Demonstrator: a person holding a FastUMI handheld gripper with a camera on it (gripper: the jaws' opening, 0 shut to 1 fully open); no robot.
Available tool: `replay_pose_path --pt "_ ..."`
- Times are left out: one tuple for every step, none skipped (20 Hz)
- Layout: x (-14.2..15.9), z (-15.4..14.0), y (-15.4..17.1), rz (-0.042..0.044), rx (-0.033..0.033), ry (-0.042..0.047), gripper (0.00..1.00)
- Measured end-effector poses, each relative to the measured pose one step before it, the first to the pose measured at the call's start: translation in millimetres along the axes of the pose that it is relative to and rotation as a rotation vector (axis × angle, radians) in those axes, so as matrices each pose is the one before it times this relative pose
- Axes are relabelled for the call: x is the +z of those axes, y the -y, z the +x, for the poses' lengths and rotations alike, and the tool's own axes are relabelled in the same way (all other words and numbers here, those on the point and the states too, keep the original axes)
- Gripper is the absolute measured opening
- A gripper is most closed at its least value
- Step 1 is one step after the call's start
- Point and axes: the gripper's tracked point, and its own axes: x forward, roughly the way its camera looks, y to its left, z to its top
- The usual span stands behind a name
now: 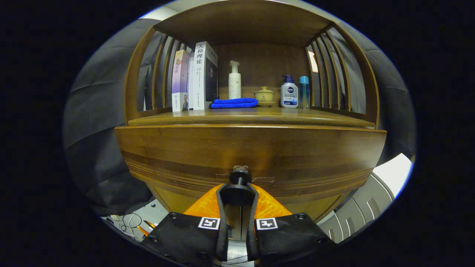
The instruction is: Pull open the drawer, take out the items inside it, and place them on the countertop above the cabinet.
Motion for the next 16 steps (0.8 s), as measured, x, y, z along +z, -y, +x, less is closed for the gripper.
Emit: replay_pose_path --pt "-2.61 -7.77 -2.28 0.00623 0.00496 -0.00352 0.22" --pt "-2.21 -7.85 -1.56 -0.00798 0.00671 0.00053 0.22" --pt "-2.72 -8.69 -1.14 -0.01912 0.00556 0.00404 0.22" --pt "-2.35 -9.24 -1.33 -0.02432 0.00646 0.00426 0.22" --pt "-3.34 -9.28 -2.43 -0.0166 0.0068 0.00544 0.22" --pt "-3.15 -8.32 -1.65 -0.00917 0.00487 -0.00099 0.22" --pt "-3.17 -4.97 -2.31 -0.00249 0.00603 -0.00135 0.21" --pt "-2.55 -5.7 -1.86 -0.00029 0.00776 -0.00624 0.21" --pt "-4.88 -5.73 -2.23 -0.00518 0.01146 -0.0094 0.22" --pt "1.42 -5.46 -0.55 -0.006 0.00521 0.00815 0.21" --pt "-5.89 -5.55 -1.23 -0.00301 0.01171 -0.00937 0.22" --pt "0.75 -6.54 -1.46 -0.00421 0.01264 0.00175 0.22" --pt "-3.87 -5.08 -2.21 -0.00652 0.01345 -0.00347 0.22" --pt "-0.89 -5.71 -1.29 -0.00967 0.01314 0.00066 0.22" --pt "-2.91 -4.45 -2.16 -0.01092 0.0121 -0.00227 0.22" --pt "-1.6 -5.97 -0.98 -0.0074 0.00958 -0.00561 0.22"
